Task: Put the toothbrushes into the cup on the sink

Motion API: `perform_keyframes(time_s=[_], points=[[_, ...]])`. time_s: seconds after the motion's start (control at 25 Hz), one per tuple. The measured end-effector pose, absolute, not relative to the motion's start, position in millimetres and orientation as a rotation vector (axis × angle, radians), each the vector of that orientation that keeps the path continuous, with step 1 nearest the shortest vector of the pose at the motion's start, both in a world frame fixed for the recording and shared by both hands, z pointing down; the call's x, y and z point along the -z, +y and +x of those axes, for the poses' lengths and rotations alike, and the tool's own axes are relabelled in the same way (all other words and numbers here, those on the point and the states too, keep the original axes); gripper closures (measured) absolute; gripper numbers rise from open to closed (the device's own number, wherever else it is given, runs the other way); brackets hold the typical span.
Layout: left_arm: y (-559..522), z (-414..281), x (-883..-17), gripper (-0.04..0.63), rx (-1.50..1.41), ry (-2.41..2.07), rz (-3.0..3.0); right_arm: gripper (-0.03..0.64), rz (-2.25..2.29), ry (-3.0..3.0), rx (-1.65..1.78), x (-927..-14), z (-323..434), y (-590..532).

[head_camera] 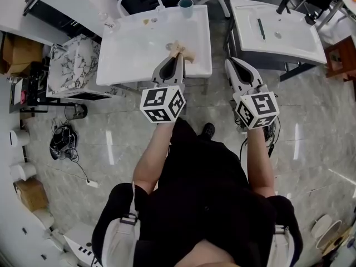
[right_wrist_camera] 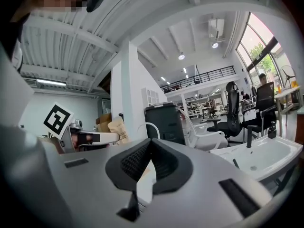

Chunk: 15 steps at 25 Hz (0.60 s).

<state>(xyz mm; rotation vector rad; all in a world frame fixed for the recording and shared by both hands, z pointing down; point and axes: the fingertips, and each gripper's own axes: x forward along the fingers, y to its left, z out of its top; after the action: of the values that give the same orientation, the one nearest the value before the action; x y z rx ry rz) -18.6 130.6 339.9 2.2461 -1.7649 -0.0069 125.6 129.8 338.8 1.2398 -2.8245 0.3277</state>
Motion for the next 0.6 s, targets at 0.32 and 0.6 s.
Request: perform_keyframes(time_s=[0.32, 0.6], points=[[133, -22, -346, 0.580, -0.002, -1.754, 2.237, 0.588, 1.282, -2.799, -0.345, -344, 127, 128], [113, -33, -356, 0.580, -0.003, -1.724, 2.241, 0.588, 1.280, -2.782, -0.352, -351, 112, 112]])
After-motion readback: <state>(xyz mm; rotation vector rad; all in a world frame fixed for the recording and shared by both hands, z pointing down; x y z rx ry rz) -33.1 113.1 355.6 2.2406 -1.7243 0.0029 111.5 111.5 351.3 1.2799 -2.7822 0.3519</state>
